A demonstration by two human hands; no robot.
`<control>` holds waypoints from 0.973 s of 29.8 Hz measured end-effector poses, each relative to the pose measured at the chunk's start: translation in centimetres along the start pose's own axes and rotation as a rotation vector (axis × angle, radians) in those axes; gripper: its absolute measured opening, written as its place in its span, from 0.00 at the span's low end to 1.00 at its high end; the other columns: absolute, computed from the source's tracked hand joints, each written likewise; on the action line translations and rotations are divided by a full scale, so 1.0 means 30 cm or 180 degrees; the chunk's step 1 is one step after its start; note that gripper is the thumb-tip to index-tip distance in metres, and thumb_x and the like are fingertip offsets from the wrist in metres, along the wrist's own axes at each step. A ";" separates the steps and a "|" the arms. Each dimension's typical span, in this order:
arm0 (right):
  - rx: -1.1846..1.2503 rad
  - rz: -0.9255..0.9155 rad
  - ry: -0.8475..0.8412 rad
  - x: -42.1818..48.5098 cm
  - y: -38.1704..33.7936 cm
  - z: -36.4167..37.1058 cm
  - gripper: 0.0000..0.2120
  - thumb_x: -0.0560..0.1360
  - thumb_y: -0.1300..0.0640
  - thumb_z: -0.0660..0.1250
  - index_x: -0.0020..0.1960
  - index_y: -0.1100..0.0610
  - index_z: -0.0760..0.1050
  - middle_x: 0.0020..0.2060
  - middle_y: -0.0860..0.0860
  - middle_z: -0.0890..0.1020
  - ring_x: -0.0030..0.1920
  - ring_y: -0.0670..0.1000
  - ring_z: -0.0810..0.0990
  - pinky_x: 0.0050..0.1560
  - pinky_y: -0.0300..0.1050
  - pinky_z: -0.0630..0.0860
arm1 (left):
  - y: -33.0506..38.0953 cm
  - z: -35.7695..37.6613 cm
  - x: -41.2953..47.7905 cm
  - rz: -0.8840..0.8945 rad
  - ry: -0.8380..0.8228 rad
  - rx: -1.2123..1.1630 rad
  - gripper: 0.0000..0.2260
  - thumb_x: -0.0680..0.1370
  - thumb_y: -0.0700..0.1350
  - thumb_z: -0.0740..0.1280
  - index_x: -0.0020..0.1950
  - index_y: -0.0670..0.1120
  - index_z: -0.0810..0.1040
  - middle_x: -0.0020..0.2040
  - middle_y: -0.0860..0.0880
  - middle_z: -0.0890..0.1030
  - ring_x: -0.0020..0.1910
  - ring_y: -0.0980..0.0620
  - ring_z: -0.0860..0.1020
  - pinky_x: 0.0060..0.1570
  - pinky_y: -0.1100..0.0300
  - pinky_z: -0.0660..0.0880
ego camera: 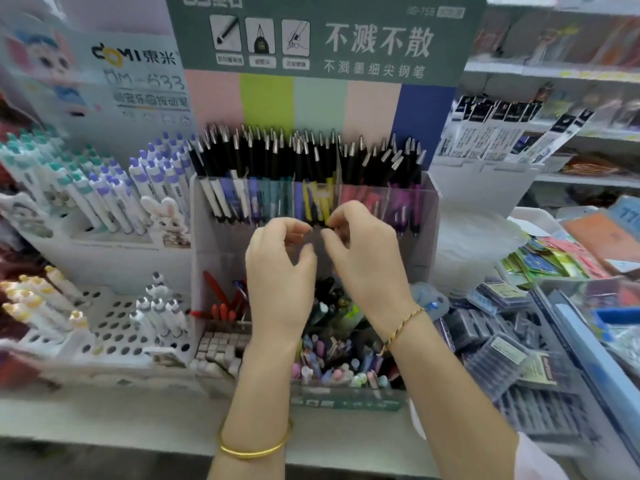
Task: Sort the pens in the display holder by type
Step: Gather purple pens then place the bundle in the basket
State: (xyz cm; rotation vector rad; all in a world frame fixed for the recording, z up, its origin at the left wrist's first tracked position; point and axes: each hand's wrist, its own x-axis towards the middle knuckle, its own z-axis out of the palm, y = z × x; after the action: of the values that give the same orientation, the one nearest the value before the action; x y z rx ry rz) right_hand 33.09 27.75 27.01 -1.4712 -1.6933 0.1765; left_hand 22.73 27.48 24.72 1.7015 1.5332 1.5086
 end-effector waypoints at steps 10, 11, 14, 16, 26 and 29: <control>0.0677 -0.0591 -0.1294 -0.356 -0.151 0.174 0.03 0.76 0.60 0.63 0.48 0.59 0.72 0.38 0.52 0.79 0.40 0.54 0.78 0.43 0.54 0.75 | -0.197 -0.288 -0.424 -0.1248 0.0564 0.0460 0.07 0.75 0.38 0.66 0.49 0.49 0.76 0.47 0.48 0.79 0.44 0.52 0.77 0.46 0.59 0.75; 0.0759 -0.0644 -0.1532 -0.408 -0.180 0.214 0.02 0.76 0.60 0.63 0.48 0.58 0.72 0.38 0.51 0.78 0.39 0.55 0.78 0.42 0.54 0.76 | -0.229 -0.342 -0.482 -0.1458 0.0679 0.0544 0.07 0.75 0.37 0.66 0.49 0.49 0.76 0.46 0.48 0.79 0.44 0.52 0.77 0.46 0.60 0.74; 0.0930 -0.0713 -0.2221 -0.563 -0.264 0.331 0.02 0.77 0.60 0.62 0.49 0.59 0.72 0.37 0.49 0.76 0.39 0.54 0.78 0.42 0.53 0.76 | -0.320 -0.492 -0.673 -0.2111 0.0882 0.0697 0.09 0.75 0.35 0.64 0.48 0.48 0.75 0.42 0.54 0.77 0.42 0.57 0.76 0.43 0.70 0.70; 0.1058 -0.0659 -0.2615 -0.651 -0.320 0.407 0.02 0.76 0.60 0.62 0.49 0.57 0.72 0.36 0.47 0.75 0.36 0.51 0.79 0.40 0.50 0.76 | -0.400 -0.584 -0.793 -0.2585 0.0881 0.0827 0.08 0.77 0.36 0.63 0.49 0.49 0.75 0.43 0.54 0.77 0.46 0.54 0.76 0.43 0.67 0.68; 0.1124 0.0143 -0.3523 -0.881 -0.374 0.639 0.06 0.77 0.64 0.59 0.51 0.56 0.72 0.38 0.53 0.81 0.26 0.47 0.81 0.27 0.39 0.76 | -0.793 -0.753 -1.142 -0.3682 -0.0649 0.1809 0.16 0.78 0.32 0.57 0.61 0.42 0.77 0.60 0.43 0.78 0.51 0.45 0.78 0.48 0.53 0.76; 0.1249 0.0431 -0.3507 -0.894 -0.359 0.660 0.06 0.77 0.64 0.59 0.51 0.56 0.73 0.37 0.55 0.81 0.27 0.49 0.80 0.26 0.41 0.76 | -0.874 -0.674 -1.165 -0.3510 -0.1676 0.2000 0.08 0.80 0.39 0.60 0.57 0.39 0.74 0.58 0.40 0.76 0.51 0.43 0.76 0.50 0.51 0.74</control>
State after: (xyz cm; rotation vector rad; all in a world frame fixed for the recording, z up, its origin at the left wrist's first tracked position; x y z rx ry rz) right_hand 10.06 9.62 7.83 -1.2265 -2.1683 1.5237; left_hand -0.44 -1.94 -5.55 0.9676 2.1439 0.0237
